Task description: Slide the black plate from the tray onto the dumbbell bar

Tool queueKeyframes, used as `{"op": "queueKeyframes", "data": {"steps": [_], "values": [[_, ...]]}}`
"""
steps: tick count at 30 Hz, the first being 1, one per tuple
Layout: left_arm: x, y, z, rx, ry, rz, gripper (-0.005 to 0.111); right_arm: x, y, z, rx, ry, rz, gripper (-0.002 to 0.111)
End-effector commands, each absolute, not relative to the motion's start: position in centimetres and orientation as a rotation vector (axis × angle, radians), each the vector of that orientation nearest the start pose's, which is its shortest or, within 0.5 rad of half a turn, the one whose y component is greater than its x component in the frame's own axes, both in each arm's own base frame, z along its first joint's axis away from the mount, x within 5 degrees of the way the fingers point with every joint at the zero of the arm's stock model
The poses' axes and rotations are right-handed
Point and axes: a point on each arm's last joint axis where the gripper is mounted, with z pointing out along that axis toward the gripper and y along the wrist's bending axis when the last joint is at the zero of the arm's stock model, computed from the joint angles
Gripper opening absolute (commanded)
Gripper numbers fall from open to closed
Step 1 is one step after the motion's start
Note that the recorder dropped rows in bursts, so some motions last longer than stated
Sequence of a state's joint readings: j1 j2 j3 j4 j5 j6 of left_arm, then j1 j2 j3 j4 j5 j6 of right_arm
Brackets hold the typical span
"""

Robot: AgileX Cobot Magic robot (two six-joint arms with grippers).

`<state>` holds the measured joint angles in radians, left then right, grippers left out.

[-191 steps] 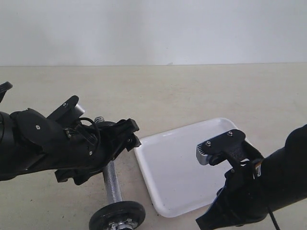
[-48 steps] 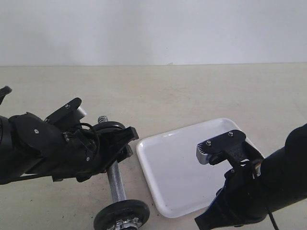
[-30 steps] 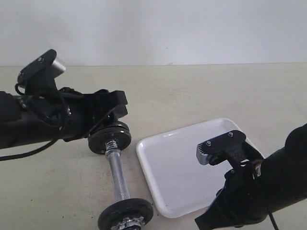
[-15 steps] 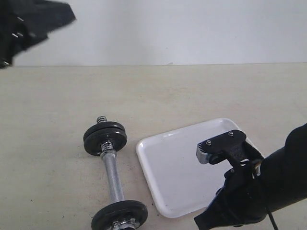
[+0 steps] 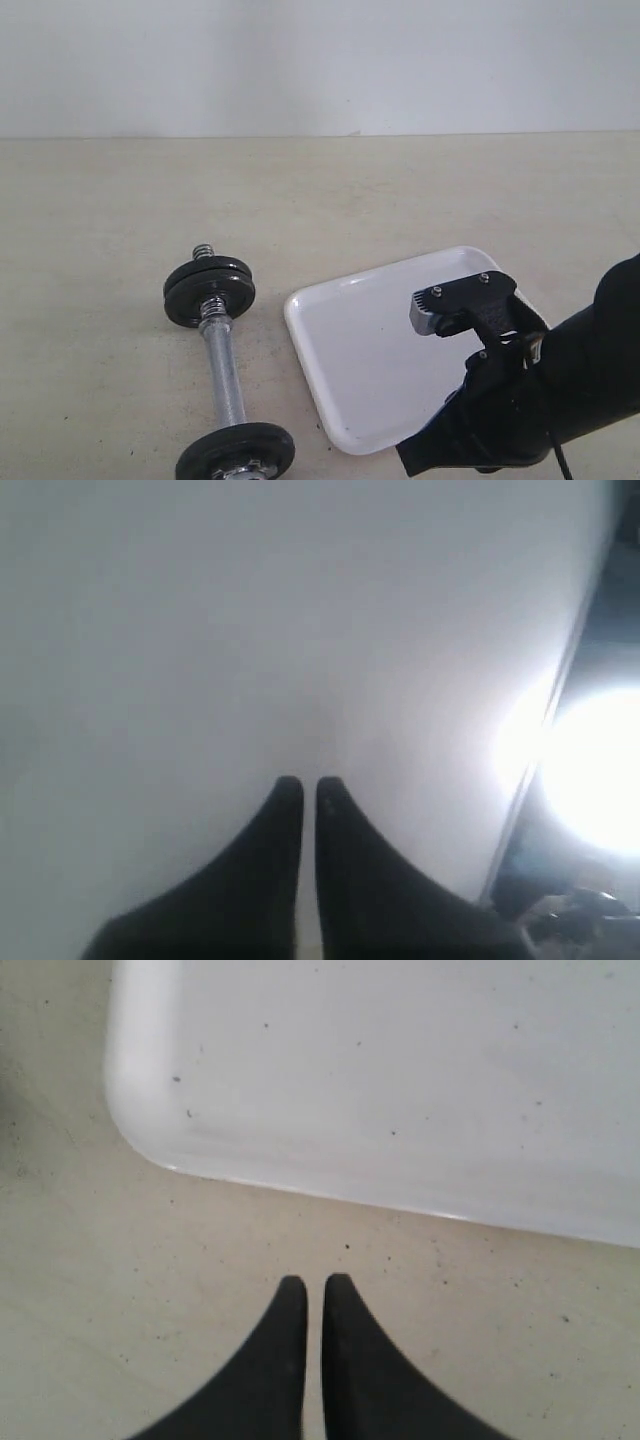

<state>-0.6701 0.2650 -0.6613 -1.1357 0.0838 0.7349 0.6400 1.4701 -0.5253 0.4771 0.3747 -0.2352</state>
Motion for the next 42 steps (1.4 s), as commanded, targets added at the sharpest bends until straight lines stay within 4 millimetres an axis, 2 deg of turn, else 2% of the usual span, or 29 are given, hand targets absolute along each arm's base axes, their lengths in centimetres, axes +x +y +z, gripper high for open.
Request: {"op": "queueKeyframes", "data": {"steps": [1, 9, 16, 20, 22, 25, 30, 33, 35, 42], "values": [[-0.7, -2.1, 40.5, 0.387, 1.124, -1.055, 0.004, 16.8, 14.5, 14.9, -0.651, 2.773, 0.452, 0.0], [-4.3, -1.8, 39.1, 0.596, 1.121, -1.197, 0.004, 16.7, 14.5, 14.9, -0.657, 2.785, 0.453, 0.0], [-6.7, -1.3, 38.0, 0.719, 1.123, -1.277, 0.004, 16.7, 14.5, 14.9, -0.651, 2.786, 0.457, 0.0], [-7.1, -2.0, 36.4, 0.829, 1.243, -1.346, 0.004, 16.6, 14.5, 14.9, -0.644, 2.792, 0.461, 0.0], [-6.8, -2.6, 35.0, 0.87, 1.355, -1.347, 0.004, 16.6, 14.6, 14.8, -0.629, 2.797, 0.47, 0.0], [-5.6, -3.7, 32.9, 0.823, 1.478, -1.328, 0.004, 16.6, 14.5, 14.8, -0.623, 2.799, 0.47, 0.0], [-3.5, -4.7, 30.3, 0.742, 1.568, -1.217, 0.004, 15.9, 13.6, 13.6, -0.582, 2.789, 0.428, 0.0], [-1.8, -5.2, 28.1, 0.623, 1.626, -1.207, 0.004, 15.2, 12.8, 12.7, -0.558, 2.789, 0.394, 0.0], [-0.7, -5.4, 26.9, 0.538, 1.637, -1.208, 0.004, 15.2, 12.7, 12.6, -0.552, 2.782, 0.387, 0.0], [0.9, -5.6, 24.0, 0.464, 1.673, -1.14, 0.004, 15.5, 12.7, 12.7, -0.537, 2.745, 0.38, 0.0]]}}
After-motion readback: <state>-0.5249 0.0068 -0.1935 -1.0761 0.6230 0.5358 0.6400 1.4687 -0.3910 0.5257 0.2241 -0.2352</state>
